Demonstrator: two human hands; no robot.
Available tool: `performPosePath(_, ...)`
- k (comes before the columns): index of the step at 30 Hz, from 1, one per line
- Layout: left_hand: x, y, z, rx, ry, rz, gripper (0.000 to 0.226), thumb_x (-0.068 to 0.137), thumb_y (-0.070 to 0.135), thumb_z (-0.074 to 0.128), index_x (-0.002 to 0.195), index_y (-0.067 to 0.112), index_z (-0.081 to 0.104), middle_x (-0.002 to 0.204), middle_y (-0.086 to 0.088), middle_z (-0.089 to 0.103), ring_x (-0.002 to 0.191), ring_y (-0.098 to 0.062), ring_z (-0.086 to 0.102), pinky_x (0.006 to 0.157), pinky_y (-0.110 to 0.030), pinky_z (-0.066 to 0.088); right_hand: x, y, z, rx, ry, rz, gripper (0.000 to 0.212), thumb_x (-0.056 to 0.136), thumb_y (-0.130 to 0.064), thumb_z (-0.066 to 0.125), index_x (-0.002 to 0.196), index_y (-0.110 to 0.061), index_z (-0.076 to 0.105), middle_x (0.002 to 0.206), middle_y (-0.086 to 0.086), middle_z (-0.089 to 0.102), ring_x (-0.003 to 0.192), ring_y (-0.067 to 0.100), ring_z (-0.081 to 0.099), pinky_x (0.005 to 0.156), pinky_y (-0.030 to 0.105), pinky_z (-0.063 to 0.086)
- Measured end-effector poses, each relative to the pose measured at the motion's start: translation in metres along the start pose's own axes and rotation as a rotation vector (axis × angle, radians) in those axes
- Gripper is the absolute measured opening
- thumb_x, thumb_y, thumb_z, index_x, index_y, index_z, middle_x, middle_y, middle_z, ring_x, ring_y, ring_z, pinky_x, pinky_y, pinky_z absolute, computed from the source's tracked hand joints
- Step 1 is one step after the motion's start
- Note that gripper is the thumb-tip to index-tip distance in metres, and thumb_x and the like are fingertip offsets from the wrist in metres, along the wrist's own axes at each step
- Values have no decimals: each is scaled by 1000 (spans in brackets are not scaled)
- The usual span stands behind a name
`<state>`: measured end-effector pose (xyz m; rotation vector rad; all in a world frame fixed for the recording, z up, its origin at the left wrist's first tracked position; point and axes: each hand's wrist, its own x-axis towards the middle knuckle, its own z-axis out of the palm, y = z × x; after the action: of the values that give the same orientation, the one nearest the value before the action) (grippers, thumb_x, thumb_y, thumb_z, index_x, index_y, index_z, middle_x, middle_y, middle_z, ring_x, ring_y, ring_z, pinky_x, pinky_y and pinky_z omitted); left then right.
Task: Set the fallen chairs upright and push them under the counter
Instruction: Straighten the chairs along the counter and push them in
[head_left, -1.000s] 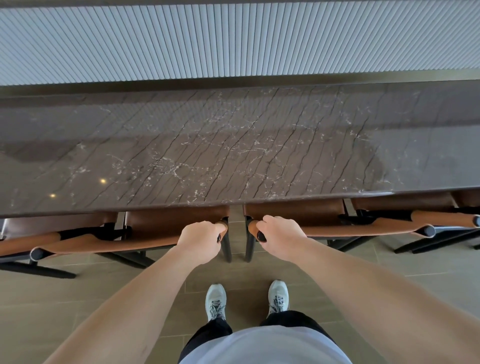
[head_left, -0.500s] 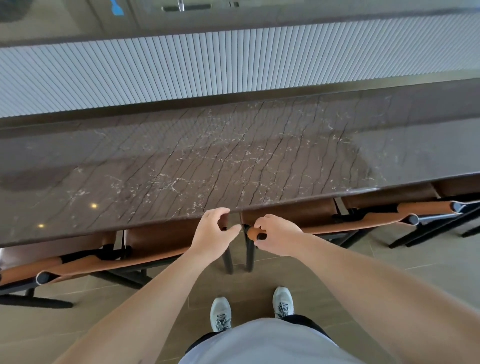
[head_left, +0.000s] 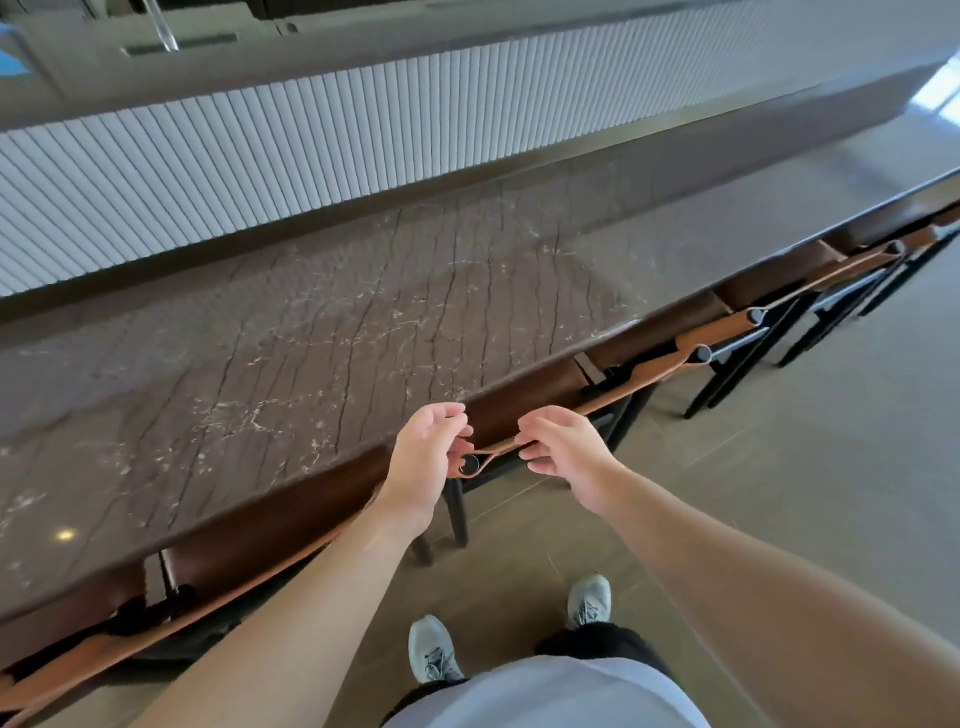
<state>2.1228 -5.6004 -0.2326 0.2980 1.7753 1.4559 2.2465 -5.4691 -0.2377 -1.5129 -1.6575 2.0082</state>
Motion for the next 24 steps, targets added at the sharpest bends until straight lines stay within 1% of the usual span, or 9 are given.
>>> performPosePath(3,-4,1,18,20,-13,8,16,101,23,50,108,22,64,100,-4,67,92,-20,65,88,-40,54,-1,2,-25,75,33,-2,13,94,-19,60,101,-16,70,94,6,74,83,17,68,79,32,59)
performPosePath(6,-8,4,40,62,-10,22,17,101,25,49,107,23,65,98,-4,68,92,-21,66,85,-35,56,0,2,-57,164,43,-6,15,95,-19,60,105,-14,69,97,9,74,87,20,69,84,37,59)
performPosePath(10,-9,8,86,124,16,41,18,102,27,49,107,24,66,100,-4,67,95,-22,65,85,-31,56,5,3,-110,220,23,-16,16,96,-20,60,107,-12,69,98,11,73,88,22,68,81,36,59)
performPosePath(13,-13,12,142,137,31,37,18,102,27,49,107,22,66,100,-6,68,95,-21,65,87,-32,55,4,5,-163,242,11,-38,16,96,-20,59,106,-11,69,98,10,71,87,22,67,85,39,58)
performPosePath(16,-19,16,209,138,27,25,19,102,25,48,105,21,67,98,-8,68,94,-23,65,85,-32,53,2,5,-222,275,5,-46,14,97,-19,58,105,-12,68,100,12,70,87,23,66,84,38,57)
performPosePath(20,-25,20,291,129,37,40,18,102,24,48,105,23,66,99,-7,67,95,-23,65,87,-35,55,6,5,-301,267,-1,-44,14,96,-20,60,106,-13,69,102,12,73,92,26,69,90,42,58)
performPosePath(22,-28,22,322,125,50,39,17,103,24,48,105,23,65,100,-5,67,95,-20,66,84,-32,55,8,5,-335,261,2,-33,15,96,-20,61,107,-13,69,102,13,72,95,27,70,89,41,58)
performPosePath(24,-32,23,345,132,35,32,16,103,24,49,105,25,65,101,-3,67,96,-20,66,82,-29,55,8,3,-362,258,2,-29,16,96,-20,61,109,-13,68,99,12,72,92,25,69,85,37,59)
